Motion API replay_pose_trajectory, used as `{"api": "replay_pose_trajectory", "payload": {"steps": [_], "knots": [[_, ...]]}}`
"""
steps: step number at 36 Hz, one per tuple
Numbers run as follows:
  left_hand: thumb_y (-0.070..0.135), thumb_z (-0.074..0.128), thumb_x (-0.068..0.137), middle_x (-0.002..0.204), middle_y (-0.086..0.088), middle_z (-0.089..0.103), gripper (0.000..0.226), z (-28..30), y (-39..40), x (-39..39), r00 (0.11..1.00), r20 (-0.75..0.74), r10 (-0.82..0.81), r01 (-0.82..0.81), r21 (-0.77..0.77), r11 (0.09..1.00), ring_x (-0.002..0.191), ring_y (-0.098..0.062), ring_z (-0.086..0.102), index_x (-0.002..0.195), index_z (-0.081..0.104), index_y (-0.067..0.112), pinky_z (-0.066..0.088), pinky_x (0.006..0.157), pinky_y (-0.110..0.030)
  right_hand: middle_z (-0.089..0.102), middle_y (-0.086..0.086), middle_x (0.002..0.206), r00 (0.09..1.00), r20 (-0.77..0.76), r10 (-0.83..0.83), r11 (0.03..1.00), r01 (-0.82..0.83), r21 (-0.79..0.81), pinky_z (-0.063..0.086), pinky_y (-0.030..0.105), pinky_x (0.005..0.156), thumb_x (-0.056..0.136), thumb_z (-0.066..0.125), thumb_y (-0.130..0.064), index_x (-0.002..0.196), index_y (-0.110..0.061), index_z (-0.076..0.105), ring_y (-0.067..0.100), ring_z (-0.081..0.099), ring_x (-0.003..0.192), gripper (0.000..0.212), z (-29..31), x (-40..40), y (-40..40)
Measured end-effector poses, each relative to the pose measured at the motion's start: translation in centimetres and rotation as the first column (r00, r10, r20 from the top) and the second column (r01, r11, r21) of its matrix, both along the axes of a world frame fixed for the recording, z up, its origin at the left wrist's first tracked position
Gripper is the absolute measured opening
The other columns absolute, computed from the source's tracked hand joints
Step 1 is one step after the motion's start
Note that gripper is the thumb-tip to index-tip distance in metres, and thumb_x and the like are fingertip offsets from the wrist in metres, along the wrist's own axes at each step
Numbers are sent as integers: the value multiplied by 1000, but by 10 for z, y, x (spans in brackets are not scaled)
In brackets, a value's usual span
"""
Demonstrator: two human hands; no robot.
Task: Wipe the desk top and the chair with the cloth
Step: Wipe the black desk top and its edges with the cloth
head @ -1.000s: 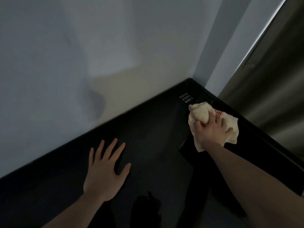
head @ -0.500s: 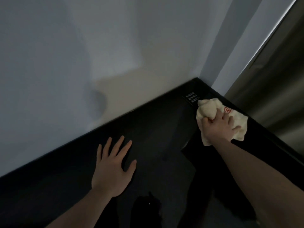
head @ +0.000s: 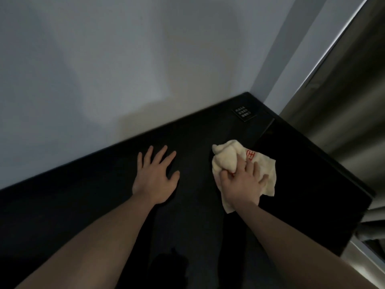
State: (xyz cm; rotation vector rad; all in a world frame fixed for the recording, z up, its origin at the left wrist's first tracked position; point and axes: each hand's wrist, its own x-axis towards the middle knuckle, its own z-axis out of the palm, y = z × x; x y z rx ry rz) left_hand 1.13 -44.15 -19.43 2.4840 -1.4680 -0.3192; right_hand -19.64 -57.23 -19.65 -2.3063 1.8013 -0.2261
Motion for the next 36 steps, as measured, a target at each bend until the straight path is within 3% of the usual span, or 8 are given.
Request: {"api": "replay_pose_trajectory", "payload": {"steps": [5,8,13,16,20,22,28,36], "knots": [[58,45,100,172,7,4,65,14,7,9,971,-237,-33,41,30,999,157,-22,-11,159,26,40,-14,125,-45,19,5,166,999,-4,33,999,-33,23,0,64,121,95,32,-59,160,-29,13,32,6,155,74,7,8,63],[49,45,104,172,7,2,59,26,37,15,911,-410,-29,24,-17,1000,157,-18,-9,159,29,38,-8,127,-41,19,4,166,999,-5,32,999,-32,20,1,64,121,95,32,-61,159,-31,12,32,6,155,73,9,14,104],[48,45,103,171,7,9,58,17,172,34,971,-220,-90,70,-97,993,158,-17,-5,158,32,35,-9,126,-38,19,4,166,999,-31,24,998,-22,54,3,64,121,94,34,-60,158,-32,9,32,5,155,74,14,32,172],[61,30,96,170,6,16,67,7,263,63,986,-136,-93,85,-63,994,158,-18,0,158,33,35,-5,126,-39,20,4,166,999,-1,41,997,-41,60,3,65,121,94,37,-59,157,-32,12,33,6,154,73,18,45,220],[62,29,98,169,8,17,67,2,349,93,993,-90,-79,77,-19,997,158,-14,0,159,30,34,-4,128,-39,14,0,167,992,15,128,988,-129,83,-3,63,122,94,36,-62,158,-32,10,30,-1,155,75,16,53,282],[60,31,99,170,9,15,67,-1,367,95,994,-68,-83,83,-12,996,158,-13,-1,160,29,33,-4,128,-37,15,-1,167,988,13,155,984,-155,91,-3,62,122,94,37,-64,158,-33,12,29,-1,155,76,15,54,294],[53,40,98,167,8,27,63,0,367,92,997,-49,-54,52,-51,997,157,-17,13,156,40,29,14,128,-44,26,0,162,990,9,144,988,-144,48,4,64,121,92,42,-62,155,-33,20,31,8,154,73,15,59,295],[51,40,98,168,10,22,63,1,367,91,999,-39,-38,36,-41,999,158,-13,7,157,36,31,10,129,-43,29,-1,161,989,10,148,988,-148,33,5,63,121,91,45,-61,154,-33,25,30,12,153,71,20,66,284]]}}
